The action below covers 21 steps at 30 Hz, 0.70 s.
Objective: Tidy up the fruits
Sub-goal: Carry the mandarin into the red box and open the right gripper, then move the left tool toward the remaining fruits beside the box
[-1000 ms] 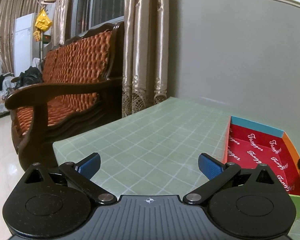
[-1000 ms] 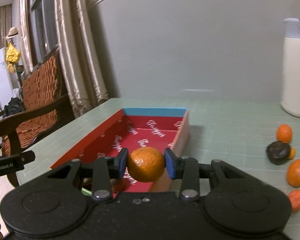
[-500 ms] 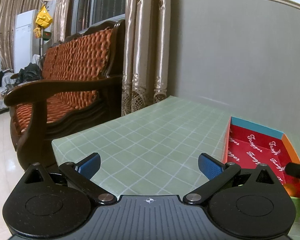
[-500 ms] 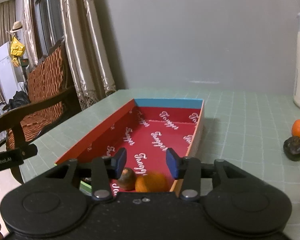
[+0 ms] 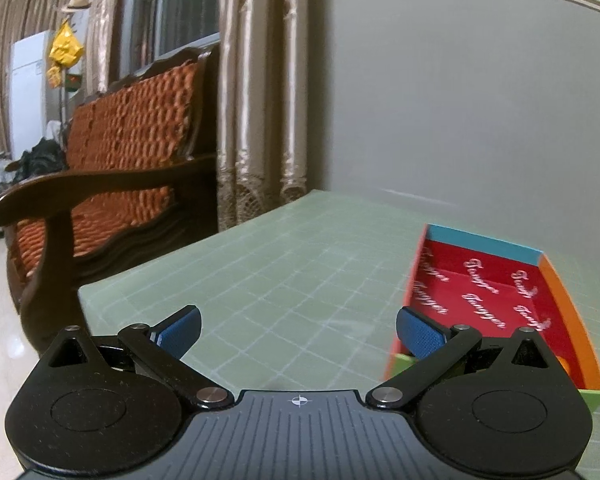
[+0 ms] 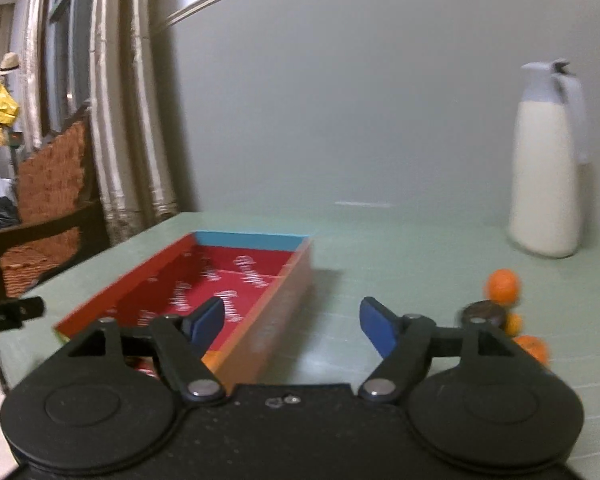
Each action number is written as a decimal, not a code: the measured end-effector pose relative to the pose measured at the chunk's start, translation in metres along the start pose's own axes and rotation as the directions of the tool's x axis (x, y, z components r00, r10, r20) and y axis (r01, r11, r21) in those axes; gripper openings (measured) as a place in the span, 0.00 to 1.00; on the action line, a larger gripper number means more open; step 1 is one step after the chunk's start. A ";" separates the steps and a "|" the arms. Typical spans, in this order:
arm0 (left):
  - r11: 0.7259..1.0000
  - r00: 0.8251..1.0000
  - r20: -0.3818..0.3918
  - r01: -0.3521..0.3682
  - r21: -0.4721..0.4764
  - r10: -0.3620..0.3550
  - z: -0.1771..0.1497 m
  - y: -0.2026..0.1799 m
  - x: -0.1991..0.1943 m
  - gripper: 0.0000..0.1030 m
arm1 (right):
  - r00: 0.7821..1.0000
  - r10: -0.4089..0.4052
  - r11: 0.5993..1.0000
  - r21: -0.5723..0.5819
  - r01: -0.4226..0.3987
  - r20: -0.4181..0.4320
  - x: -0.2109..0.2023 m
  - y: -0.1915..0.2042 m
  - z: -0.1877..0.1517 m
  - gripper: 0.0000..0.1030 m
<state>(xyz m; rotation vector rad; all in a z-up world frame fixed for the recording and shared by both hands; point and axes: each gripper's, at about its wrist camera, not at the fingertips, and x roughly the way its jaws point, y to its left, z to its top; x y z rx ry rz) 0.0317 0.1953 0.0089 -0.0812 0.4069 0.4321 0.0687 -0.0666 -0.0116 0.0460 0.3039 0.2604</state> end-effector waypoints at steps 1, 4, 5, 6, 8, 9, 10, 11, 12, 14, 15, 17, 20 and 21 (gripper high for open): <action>1.000 1.000 0.004 0.006 0.011 -0.006 0.000 -0.006 -0.002 1.00 | 1.000 -0.024 1.000 -0.002 0.024 0.008 -0.002 -0.005 -0.002 0.75; 0.999 0.999 0.017 0.031 0.042 -0.032 -0.001 -0.024 -0.007 1.00 | 0.995 -0.092 0.996 0.005 0.092 0.028 -0.010 -0.023 -0.008 0.76; 0.998 0.999 0.021 0.039 0.054 -0.040 -0.002 -0.031 -0.009 1.00 | 0.993 -0.114 0.993 0.012 0.113 0.035 -0.013 -0.029 -0.010 0.76; 0.997 0.998 0.026 0.048 0.065 -0.050 -0.002 -0.037 -0.010 1.00 | 0.990 -0.137 0.991 0.021 0.136 0.042 -0.016 -0.035 -0.013 0.76; 0.994 0.997 0.036 0.067 0.086 -0.070 -0.002 -0.051 -0.014 1.00 | 0.980 -0.190 0.981 0.036 0.188 0.065 -0.022 -0.046 -0.016 0.78; 0.992 0.996 0.041 0.079 0.096 -0.083 -0.003 -0.058 -0.016 1.00 | 0.973 -0.216 0.976 0.040 0.213 0.076 -0.026 -0.052 -0.017 0.80; 0.990 0.994 0.046 0.092 0.107 -0.098 -0.003 -0.065 -0.019 1.00 | 0.966 -0.243 0.970 0.047 0.239 0.088 -0.029 -0.057 -0.018 0.81; 0.988 0.993 0.050 0.105 0.117 -0.111 -0.004 -0.071 -0.021 1.00 | 0.957 -0.272 0.962 0.056 0.268 0.099 -0.034 -0.063 -0.019 0.81; 0.984 0.990 0.054 0.122 0.130 -0.130 -0.005 -0.080 -0.024 1.00 | 0.948 -0.300 0.953 0.068 0.294 0.108 -0.038 -0.070 -0.019 0.81; 0.976 0.985 0.056 0.154 0.154 -0.164 -0.007 -0.095 -0.028 1.00 | 0.933 -0.341 0.938 0.096 0.332 0.112 -0.043 -0.082 -0.020 0.81; 0.971 0.982 0.058 0.171 0.167 -0.183 -0.008 -0.102 -0.031 1.00 | 0.924 -0.366 0.929 0.107 0.356 0.110 -0.046 -0.089 -0.022 0.81; 0.960 0.974 0.066 0.200 0.196 -0.216 -0.011 -0.116 -0.037 1.00 | 0.902 -0.420 0.904 0.130 0.407 0.102 -0.051 -0.102 -0.024 0.82; 0.942 0.962 0.066 0.244 0.231 -0.266 -0.016 -0.136 -0.046 1.00 | 0.873 -0.480 0.870 0.176 0.461 0.085 -0.062 -0.121 -0.027 0.83; 0.936 0.958 0.064 0.258 0.240 -0.280 -0.018 -0.142 -0.049 1.00 | 0.863 -0.498 0.858 0.189 0.477 0.081 -0.066 -0.128 -0.029 0.83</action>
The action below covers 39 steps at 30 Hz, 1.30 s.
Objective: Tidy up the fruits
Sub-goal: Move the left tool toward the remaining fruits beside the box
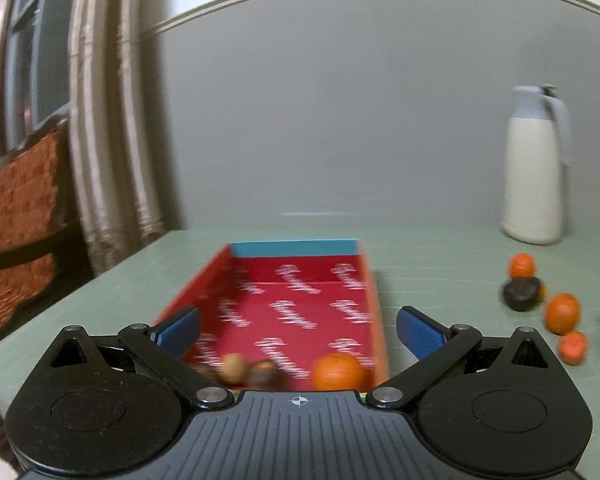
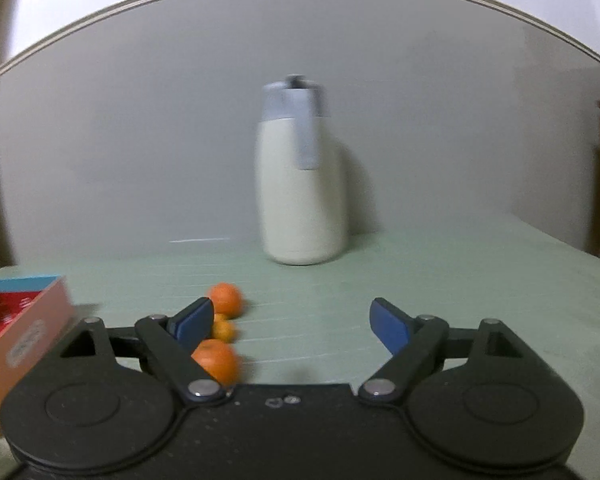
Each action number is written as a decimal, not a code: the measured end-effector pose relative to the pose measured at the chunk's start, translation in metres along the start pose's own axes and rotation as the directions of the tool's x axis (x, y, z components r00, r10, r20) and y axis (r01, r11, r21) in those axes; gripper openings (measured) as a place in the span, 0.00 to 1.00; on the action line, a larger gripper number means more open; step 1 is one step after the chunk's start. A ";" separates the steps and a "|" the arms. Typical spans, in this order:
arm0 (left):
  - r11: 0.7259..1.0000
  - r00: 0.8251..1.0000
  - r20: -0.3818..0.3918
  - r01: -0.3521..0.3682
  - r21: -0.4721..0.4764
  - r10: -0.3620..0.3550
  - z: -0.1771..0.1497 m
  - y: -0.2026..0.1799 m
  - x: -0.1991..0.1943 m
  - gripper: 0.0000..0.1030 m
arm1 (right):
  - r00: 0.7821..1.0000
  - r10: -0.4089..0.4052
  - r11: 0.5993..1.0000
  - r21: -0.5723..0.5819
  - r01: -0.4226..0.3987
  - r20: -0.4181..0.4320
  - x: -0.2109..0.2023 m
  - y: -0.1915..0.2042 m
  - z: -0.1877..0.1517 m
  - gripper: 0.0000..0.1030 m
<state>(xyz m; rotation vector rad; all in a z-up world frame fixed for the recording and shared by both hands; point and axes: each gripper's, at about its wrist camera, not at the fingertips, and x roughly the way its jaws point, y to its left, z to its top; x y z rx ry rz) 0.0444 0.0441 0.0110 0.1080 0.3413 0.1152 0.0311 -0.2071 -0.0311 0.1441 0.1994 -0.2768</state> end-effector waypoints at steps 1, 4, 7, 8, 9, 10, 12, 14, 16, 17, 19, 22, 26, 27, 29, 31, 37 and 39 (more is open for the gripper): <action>1.000 1.000 0.001 0.016 0.008 -0.016 0.000 -0.006 -0.001 1.00 | 1.000 -0.017 1.000 0.009 0.017 -0.001 -0.001 -0.006 -0.001 0.83; 0.998 0.998 0.001 0.059 0.038 -0.059 -0.001 -0.027 -0.003 1.00 | 0.998 -0.057 0.998 0.038 0.058 -0.009 -0.003 -0.027 -0.002 0.83; 0.993 0.995 -0.006 0.104 0.063 -0.104 -0.002 -0.046 -0.005 1.00 | 0.996 -0.083 0.995 0.051 0.084 -0.011 -0.007 -0.042 -0.003 0.83; 0.991 0.993 -0.011 0.117 0.069 -0.117 -0.003 -0.050 -0.003 1.00 | 0.996 -0.093 0.994 0.054 0.093 -0.009 -0.008 -0.047 -0.002 0.83; 0.988 0.991 -0.019 0.133 0.077 -0.132 -0.004 -0.057 -0.003 1.00 | 0.995 -0.103 0.993 0.057 0.103 -0.007 -0.009 -0.050 -0.002 0.83; 0.985 0.989 -0.029 0.149 0.084 -0.147 -0.005 -0.064 -0.002 1.00 | 0.994 -0.113 0.992 0.059 0.113 -0.005 -0.011 -0.054 -0.003 0.83; 0.978 0.983 -0.054 0.182 0.099 -0.177 -0.007 -0.076 0.000 1.00 | 0.990 -0.138 0.988 0.062 0.138 -0.005 -0.012 -0.062 -0.003 0.83; 0.971 0.976 -0.077 0.213 0.113 -0.205 -0.009 -0.089 0.002 1.00 | 0.988 -0.152 0.986 0.070 0.152 -0.006 -0.015 -0.071 -0.004 0.83; 0.967 0.973 -0.078 0.226 0.121 -0.218 -0.010 -0.100 0.001 1.00 | 0.985 -0.171 0.983 0.074 0.171 -0.006 -0.018 -0.078 -0.006 0.83; 0.963 0.970 -0.078 0.239 0.125 -0.230 -0.011 -0.105 0.001 1.00 | 0.984 -0.177 0.981 0.076 0.177 -0.006 -0.018 -0.083 -0.006 0.83; 0.956 0.964 -0.077 0.264 0.129 -0.256 -0.011 -0.114 0.000 1.00 | 0.981 -0.191 0.978 0.079 0.191 -0.007 -0.021 -0.089 -0.007 0.83; 0.945 0.954 -0.082 0.296 0.137 -0.287 -0.011 -0.128 0.000 1.00 | 0.978 -0.210 0.974 0.090 0.210 -0.010 -0.023 -0.102 -0.009 0.83; 0.930 0.940 -0.090 0.339 0.141 -0.329 -0.012 -0.142 0.000 1.00 | 0.973 -0.231 0.966 0.112 0.232 -0.022 -0.025 -0.115 -0.011 0.83; 0.927 0.936 -0.096 0.348 0.142 -0.337 -0.012 -0.146 0.001 0.99 | 0.972 -0.234 0.965 0.114 0.235 -0.024 -0.026 -0.117 -0.012 0.83; 0.922 0.932 -0.107 0.360 0.142 -0.347 -0.013 -0.152 0.003 0.99 | 0.971 -0.236 0.964 0.118 0.237 -0.027 -0.025 -0.119 -0.011 0.83; 0.917 0.926 -0.118 0.373 0.138 -0.359 -0.013 -0.157 0.005 0.99 | 0.972 -0.233 0.964 0.121 0.235 -0.030 -0.029 -0.122 -0.013 0.83; 0.905 0.900 -0.192 0.414 0.096 -0.392 -0.015 -0.168 0.018 0.70 | 0.974 -0.223 0.966 0.125 0.226 -0.039 -0.028 -0.125 -0.013 0.83; 0.907 0.896 -0.210 0.414 0.079 -0.391 -0.015 -0.170 0.023 0.70 | 0.975 -0.219 0.967 0.125 0.223 -0.042 -0.028 -0.125 -0.013 0.83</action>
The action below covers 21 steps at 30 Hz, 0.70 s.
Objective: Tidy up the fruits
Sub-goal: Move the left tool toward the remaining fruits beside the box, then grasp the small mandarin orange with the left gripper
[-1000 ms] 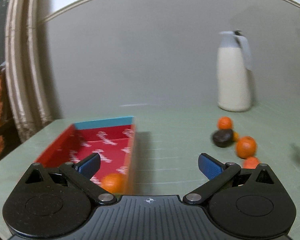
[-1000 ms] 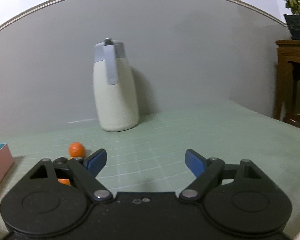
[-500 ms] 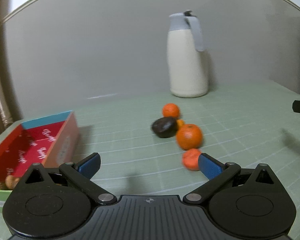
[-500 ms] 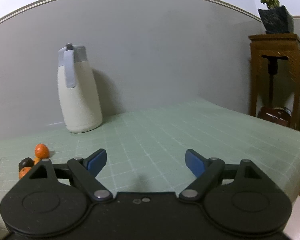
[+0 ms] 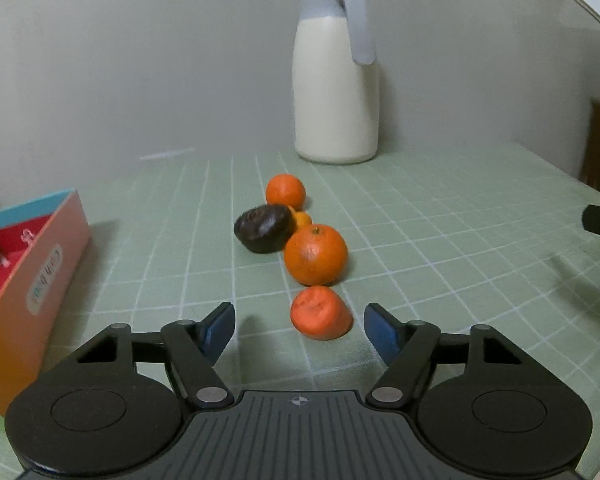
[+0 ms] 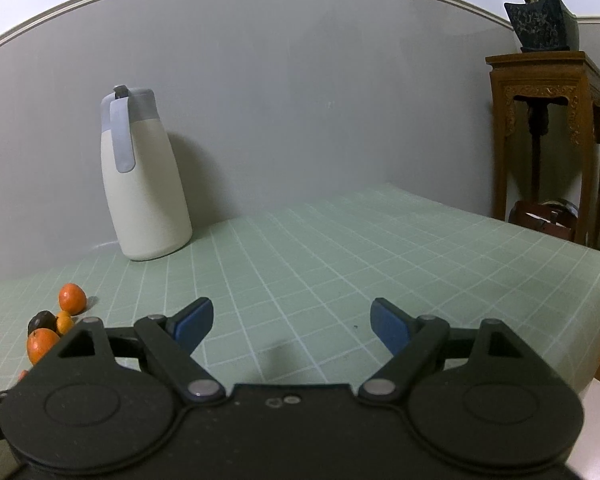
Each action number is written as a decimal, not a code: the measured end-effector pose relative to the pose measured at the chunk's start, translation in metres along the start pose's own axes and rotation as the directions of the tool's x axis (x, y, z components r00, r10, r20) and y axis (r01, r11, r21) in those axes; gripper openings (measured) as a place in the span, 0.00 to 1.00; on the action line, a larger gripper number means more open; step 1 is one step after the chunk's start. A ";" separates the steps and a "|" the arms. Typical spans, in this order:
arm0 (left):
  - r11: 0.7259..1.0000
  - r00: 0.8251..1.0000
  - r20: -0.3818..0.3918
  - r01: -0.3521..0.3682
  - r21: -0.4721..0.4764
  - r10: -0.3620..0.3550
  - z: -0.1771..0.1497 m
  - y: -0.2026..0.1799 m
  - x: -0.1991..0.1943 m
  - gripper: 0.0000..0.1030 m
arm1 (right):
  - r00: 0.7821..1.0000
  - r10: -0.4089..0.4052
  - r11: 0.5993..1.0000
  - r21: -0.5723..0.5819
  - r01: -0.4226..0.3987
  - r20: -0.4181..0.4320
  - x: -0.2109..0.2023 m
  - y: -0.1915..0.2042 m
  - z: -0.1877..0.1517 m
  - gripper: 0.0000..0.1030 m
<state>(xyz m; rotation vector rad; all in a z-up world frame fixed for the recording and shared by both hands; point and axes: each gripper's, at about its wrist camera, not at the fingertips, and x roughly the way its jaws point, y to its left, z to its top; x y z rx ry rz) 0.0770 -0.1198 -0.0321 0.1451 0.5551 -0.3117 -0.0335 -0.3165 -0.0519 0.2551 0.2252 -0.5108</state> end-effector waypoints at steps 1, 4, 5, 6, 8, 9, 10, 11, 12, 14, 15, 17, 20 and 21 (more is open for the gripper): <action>1.000 1.000 -0.004 0.005 -0.007 -0.005 0.000 0.000 0.002 0.70 | 1.000 0.002 1.000 0.002 -0.002 -0.002 0.000 -0.001 0.000 0.83; 1.000 1.000 -0.024 0.019 -0.020 -0.019 0.002 -0.002 0.007 0.70 | 1.000 0.003 1.000 0.008 -0.003 -0.003 0.000 -0.004 0.001 0.83; 0.999 0.999 -0.029 0.022 -0.024 -0.022 0.002 -0.002 0.008 0.70 | 1.000 0.002 1.000 0.011 -0.002 -0.004 0.000 -0.004 0.001 0.83; 0.999 0.999 -0.033 0.026 -0.027 -0.027 0.002 -0.002 0.009 0.70 | 1.000 0.003 1.000 0.015 -0.002 -0.006 0.000 -0.005 0.001 0.83; 0.999 0.999 -0.040 0.033 -0.034 -0.034 0.003 -0.003 0.011 0.70 | 1.000 0.003 1.000 0.021 -0.003 -0.011 0.001 -0.006 0.001 0.83; 0.999 0.998 -0.043 0.034 -0.034 -0.035 0.004 -0.003 0.012 0.70 | 1.000 0.004 1.000 0.023 -0.004 -0.013 0.001 -0.007 0.000 0.83; 0.999 0.998 -0.044 0.034 -0.033 -0.035 0.005 -0.004 0.014 0.70 | 1.000 0.005 1.000 0.024 -0.005 -0.015 0.001 -0.007 0.000 0.83; 0.999 0.998 -0.046 0.034 -0.029 -0.035 0.005 -0.005 0.015 0.70 | 1.000 0.006 1.000 0.025 -0.006 -0.016 0.001 -0.007 0.000 0.83; 0.999 0.998 -0.047 0.032 -0.024 -0.034 0.005 -0.006 0.016 0.70 | 1.000 0.007 1.000 0.025 -0.007 -0.016 0.001 -0.007 0.000 0.83; 0.999 0.998 -0.046 0.037 -0.020 -0.038 0.005 -0.008 0.016 0.69 | 1.000 0.008 1.000 0.024 -0.007 -0.020 0.001 -0.007 0.000 0.83; 0.999 0.998 -0.043 0.041 -0.019 -0.042 0.005 -0.008 0.016 0.63 | 1.000 0.008 1.000 0.025 -0.007 -0.023 0.001 -0.007 -0.001 0.83; 0.999 0.998 -0.036 0.049 -0.013 -0.050 0.005 -0.010 0.015 0.56 | 1.000 0.009 1.000 0.027 -0.008 -0.027 0.002 -0.007 0.000 0.83; 0.999 0.998 -0.031 0.052 -0.009 -0.053 0.005 -0.012 0.014 0.51 | 1.000 0.011 1.000 0.025 -0.010 -0.029 0.002 -0.006 -0.001 0.83; 0.999 0.998 -0.030 0.053 -0.011 -0.053 0.005 -0.011 0.014 0.51 | 0.999 0.013 1.000 0.026 -0.012 -0.031 0.002 -0.006 0.000 0.83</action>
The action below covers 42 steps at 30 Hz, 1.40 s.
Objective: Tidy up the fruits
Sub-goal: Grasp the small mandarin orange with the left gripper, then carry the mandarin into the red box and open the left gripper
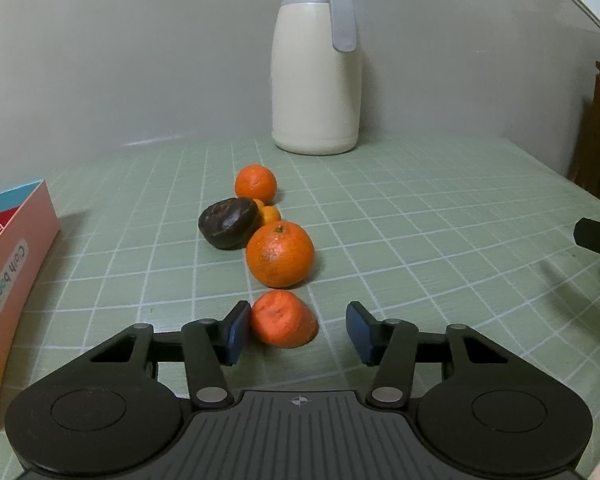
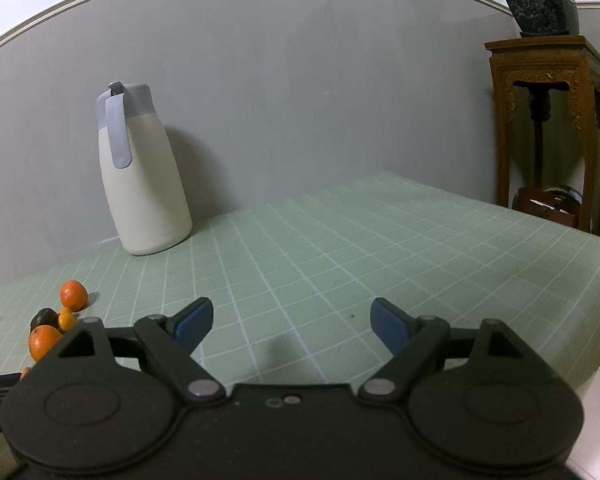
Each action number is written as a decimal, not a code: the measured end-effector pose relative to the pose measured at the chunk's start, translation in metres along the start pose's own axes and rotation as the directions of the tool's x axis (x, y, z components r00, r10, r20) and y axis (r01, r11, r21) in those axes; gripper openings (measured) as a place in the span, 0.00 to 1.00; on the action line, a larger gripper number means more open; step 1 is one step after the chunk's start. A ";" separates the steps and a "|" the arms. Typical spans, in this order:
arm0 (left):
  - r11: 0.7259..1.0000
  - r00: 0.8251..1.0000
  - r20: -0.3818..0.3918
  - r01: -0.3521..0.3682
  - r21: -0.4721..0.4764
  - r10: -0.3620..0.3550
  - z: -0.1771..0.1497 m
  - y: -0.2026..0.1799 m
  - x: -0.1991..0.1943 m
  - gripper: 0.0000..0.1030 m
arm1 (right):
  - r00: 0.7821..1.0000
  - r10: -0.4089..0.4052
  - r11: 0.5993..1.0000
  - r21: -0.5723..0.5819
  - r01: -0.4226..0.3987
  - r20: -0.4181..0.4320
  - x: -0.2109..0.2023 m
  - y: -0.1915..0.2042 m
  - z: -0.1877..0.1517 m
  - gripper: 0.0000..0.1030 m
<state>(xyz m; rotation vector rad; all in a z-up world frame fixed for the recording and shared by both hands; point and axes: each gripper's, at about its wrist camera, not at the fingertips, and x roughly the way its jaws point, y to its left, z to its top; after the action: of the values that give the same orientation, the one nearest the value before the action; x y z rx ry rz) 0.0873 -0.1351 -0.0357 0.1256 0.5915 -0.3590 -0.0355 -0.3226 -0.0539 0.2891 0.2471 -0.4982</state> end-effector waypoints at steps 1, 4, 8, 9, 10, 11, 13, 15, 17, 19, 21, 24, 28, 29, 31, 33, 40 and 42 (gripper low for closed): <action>1.000 1.000 0.002 -0.002 -0.004 0.002 0.000 0.001 0.000 0.46 | 1.000 0.002 1.000 0.000 -0.002 -0.002 0.000 0.000 0.000 0.83; 1.000 1.000 0.009 0.003 -0.004 -0.003 -0.001 0.000 -0.002 0.35 | 1.000 0.004 1.000 0.001 -0.004 -0.004 0.001 -0.001 0.000 0.83; 1.000 1.000 0.013 0.004 -0.007 -0.004 -0.002 -0.001 -0.002 0.35 | 1.000 0.009 1.000 0.008 -0.009 -0.006 0.002 -0.001 0.000 0.83; 1.000 1.000 0.014 0.006 -0.011 -0.006 -0.002 0.000 -0.003 0.35 | 1.000 0.009 1.000 0.008 -0.009 -0.006 0.002 -0.002 0.000 0.83; 1.000 1.000 0.015 0.007 -0.014 -0.007 -0.002 0.000 -0.003 0.35 | 1.000 0.009 1.000 0.009 -0.009 -0.006 0.002 -0.002 0.000 0.83; 1.000 1.000 0.016 0.007 -0.017 -0.007 -0.003 0.001 -0.004 0.35 | 1.000 0.009 1.000 0.009 -0.009 -0.006 0.002 -0.002 0.000 0.83; 1.000 1.000 0.019 0.007 -0.027 -0.007 -0.002 0.003 -0.004 0.35 | 1.000 0.010 1.000 0.011 -0.010 -0.004 0.002 -0.001 0.000 0.83; 0.999 1.000 0.029 0.005 -0.033 -0.004 -0.003 0.004 -0.006 0.34 | 1.000 0.014 1.000 0.010 -0.014 -0.003 0.002 -0.001 0.000 0.83; 1.000 0.999 0.042 -0.004 -0.022 0.005 -0.004 0.003 -0.008 0.34 | 1.000 0.016 1.000 0.006 -0.016 -0.002 0.001 -0.001 -0.001 0.83; 1.000 0.998 0.064 -0.018 -0.007 0.018 -0.005 0.002 -0.013 0.34 | 1.000 0.017 1.000 0.004 -0.017 0.000 0.000 0.000 -0.001 0.83; 0.999 0.995 0.092 -0.043 0.013 0.042 -0.005 0.001 -0.018 0.34 | 1.000 0.019 1.000 0.006 -0.019 0.002 -0.001 0.000 0.000 0.83; 0.997 0.989 0.125 -0.077 0.026 0.073 -0.004 0.004 -0.026 0.34 | 1.000 0.024 1.000 0.005 -0.024 0.000 -0.001 0.002 0.000 0.83; 0.991 0.978 0.170 -0.132 0.034 0.124 -0.002 0.012 -0.038 0.34 | 0.999 0.041 0.999 -0.001 -0.041 0.003 -0.002 0.009 0.001 0.83; 0.988 0.973 0.182 -0.148 0.036 0.139 -0.002 0.015 -0.042 0.34 | 0.999 0.047 0.999 -0.003 -0.047 0.004 -0.002 0.012 0.001 0.83; 0.985 0.967 0.196 -0.170 0.034 0.160 -0.001 0.022 -0.047 0.34 | 0.998 0.060 0.998 -0.009 -0.060 0.003 -0.002 0.018 0.001 0.83; 0.983 0.963 0.205 -0.184 0.026 0.174 -0.001 0.030 -0.052 0.34 | 0.997 0.075 0.997 -0.013 -0.075 -0.002 -0.002 0.025 0.000 0.83; 0.967 0.940 0.225 -0.254 -0.032 0.254 0.001 0.065 -0.070 0.34 | 0.992 0.128 0.991 -0.041 -0.128 -0.009 -0.004 0.051 -0.004 0.83; 0.957 0.929 0.228 -0.288 -0.045 0.290 0.000 0.076 -0.074 0.34 | 0.990 0.143 0.988 -0.052 -0.144 -0.014 -0.004 0.059 -0.005 0.83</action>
<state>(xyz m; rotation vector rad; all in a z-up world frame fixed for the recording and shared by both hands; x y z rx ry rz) 0.0583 -0.0425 0.0073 0.1556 0.3351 -0.0810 -0.0103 -0.2696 -0.0448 0.2556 0.2469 -0.3475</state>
